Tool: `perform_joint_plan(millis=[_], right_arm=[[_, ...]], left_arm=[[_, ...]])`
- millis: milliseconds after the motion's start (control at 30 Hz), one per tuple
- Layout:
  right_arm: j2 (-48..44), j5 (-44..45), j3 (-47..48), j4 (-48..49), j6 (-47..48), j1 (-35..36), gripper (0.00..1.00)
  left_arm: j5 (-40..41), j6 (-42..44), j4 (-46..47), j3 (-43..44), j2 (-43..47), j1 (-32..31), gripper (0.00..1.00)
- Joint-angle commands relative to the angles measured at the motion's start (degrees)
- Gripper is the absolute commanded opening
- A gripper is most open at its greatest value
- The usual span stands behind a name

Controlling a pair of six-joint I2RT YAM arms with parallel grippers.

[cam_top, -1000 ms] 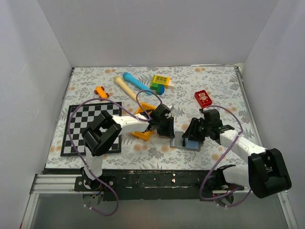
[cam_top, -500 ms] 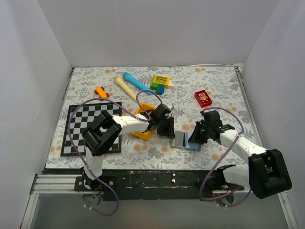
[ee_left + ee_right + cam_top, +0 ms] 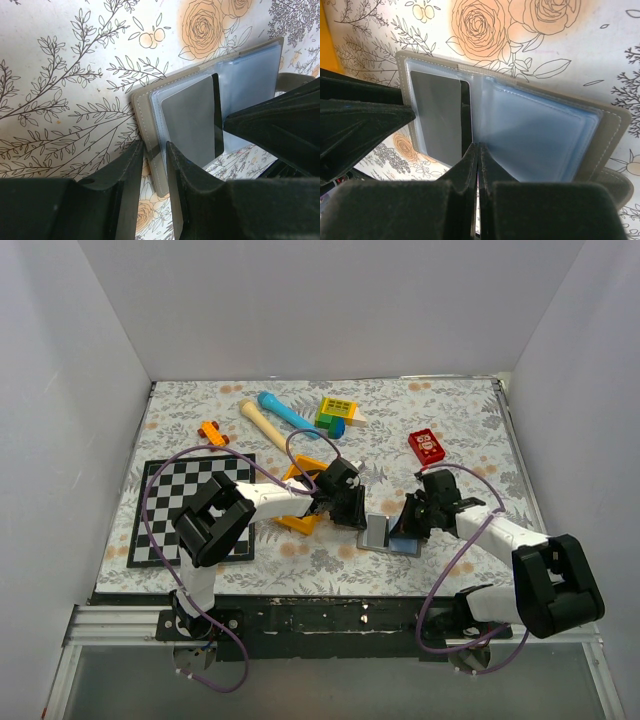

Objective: Put the credit cards into the card holder
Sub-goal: Insert the credit card into the card holder.

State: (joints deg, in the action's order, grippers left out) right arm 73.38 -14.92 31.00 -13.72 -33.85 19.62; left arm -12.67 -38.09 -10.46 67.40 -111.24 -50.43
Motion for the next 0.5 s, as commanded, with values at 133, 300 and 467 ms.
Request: perform_joint_plan(millis=[133, 300, 467], right_arm=[[1.3, -1.5, 2.0, 1.4, 0.7, 2.1, 0.01], [1.4, -1.4, 1.3, 2.4, -0.5, 3.1, 0.01], [2.6, -2.7, 0.5, 5.3, -2.3, 3.7, 0.01]], left_arm=[[-0.2, 0.2, -0.3, -0.6, 0.2, -0.4, 0.24], [-0.4, -0.1, 0.3, -1.1, 0.6, -0.5, 0.24], [-0.4, 0.0, 0.3, -1.3, 0.8, -0.6, 0.24]])
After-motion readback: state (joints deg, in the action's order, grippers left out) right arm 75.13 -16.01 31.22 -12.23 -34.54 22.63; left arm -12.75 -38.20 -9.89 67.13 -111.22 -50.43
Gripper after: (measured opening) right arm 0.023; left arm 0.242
